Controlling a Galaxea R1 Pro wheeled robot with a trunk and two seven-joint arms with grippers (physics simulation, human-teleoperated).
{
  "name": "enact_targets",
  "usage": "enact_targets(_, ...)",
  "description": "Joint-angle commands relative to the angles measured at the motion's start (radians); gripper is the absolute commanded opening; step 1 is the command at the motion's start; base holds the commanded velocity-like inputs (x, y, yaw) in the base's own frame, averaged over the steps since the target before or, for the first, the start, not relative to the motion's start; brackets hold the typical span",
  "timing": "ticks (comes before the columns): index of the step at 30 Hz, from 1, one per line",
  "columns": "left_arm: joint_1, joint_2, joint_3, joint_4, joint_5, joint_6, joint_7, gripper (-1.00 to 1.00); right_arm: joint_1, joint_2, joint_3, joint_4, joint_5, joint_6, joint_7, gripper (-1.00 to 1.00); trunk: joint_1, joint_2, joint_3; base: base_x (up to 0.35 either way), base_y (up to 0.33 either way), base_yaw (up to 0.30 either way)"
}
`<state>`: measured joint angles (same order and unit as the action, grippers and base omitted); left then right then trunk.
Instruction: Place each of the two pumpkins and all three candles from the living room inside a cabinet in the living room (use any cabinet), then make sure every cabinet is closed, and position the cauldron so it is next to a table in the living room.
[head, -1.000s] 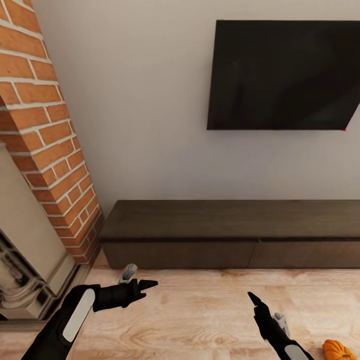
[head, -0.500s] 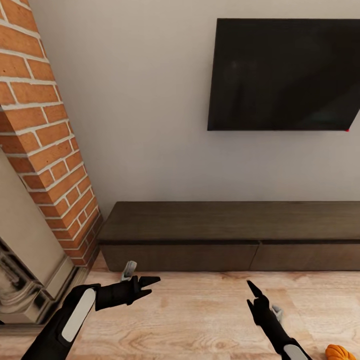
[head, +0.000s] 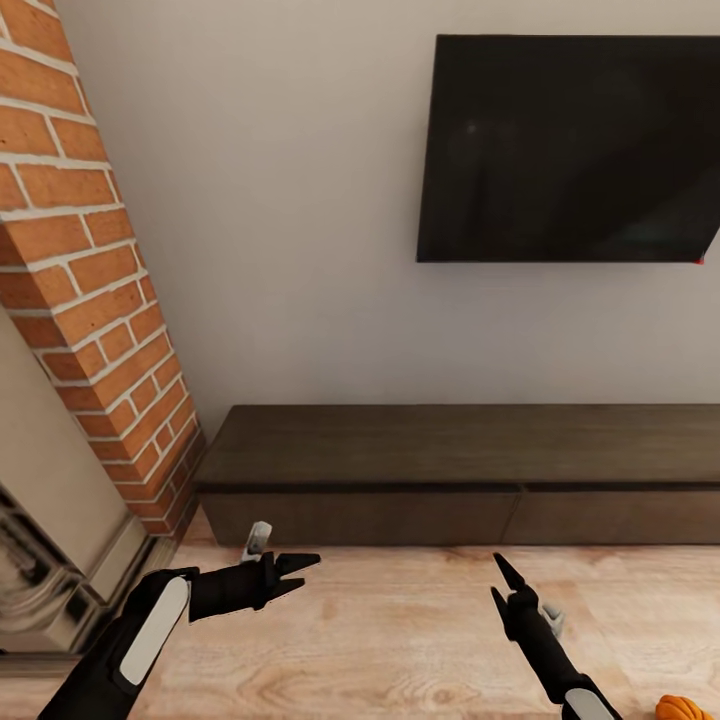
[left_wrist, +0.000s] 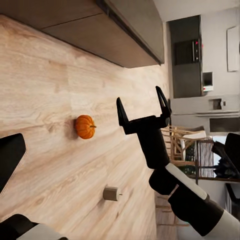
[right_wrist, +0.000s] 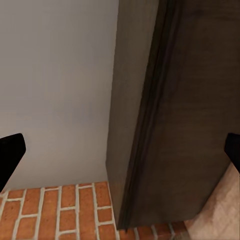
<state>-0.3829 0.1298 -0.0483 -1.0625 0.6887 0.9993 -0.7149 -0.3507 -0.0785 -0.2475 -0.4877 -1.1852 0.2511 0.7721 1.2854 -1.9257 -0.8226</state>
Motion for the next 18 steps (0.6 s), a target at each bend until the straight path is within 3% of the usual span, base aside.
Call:
enact_targets(1,-0.001,0.003,-0.001,0.0,0.001,0.004,-0.004,1.0,-0.001,0.0,-0.002,0.001,-0.009,0.008,0.001,1.0,0.0,0.0,-0.001,0.245,0.1,0.0)
enact_targets(12,-0.001,0.008,0.0,0.001,0.002,0.004,-0.006,1.0,-0.001,0.0,-0.004,0.009,-0.01,-0.002,-0.001,1.0,0.0,0.0,-0.001,0.258,0.153,0.0)
enact_targets(18,-0.001,0.008,-0.001,0.0,0.0,0.004,-0.006,1.0,-0.001,0.001,-0.004,0.013,-0.012,-0.044,-0.001,1.0,0.0,0.0,-0.001,0.2,-0.032,0.0)
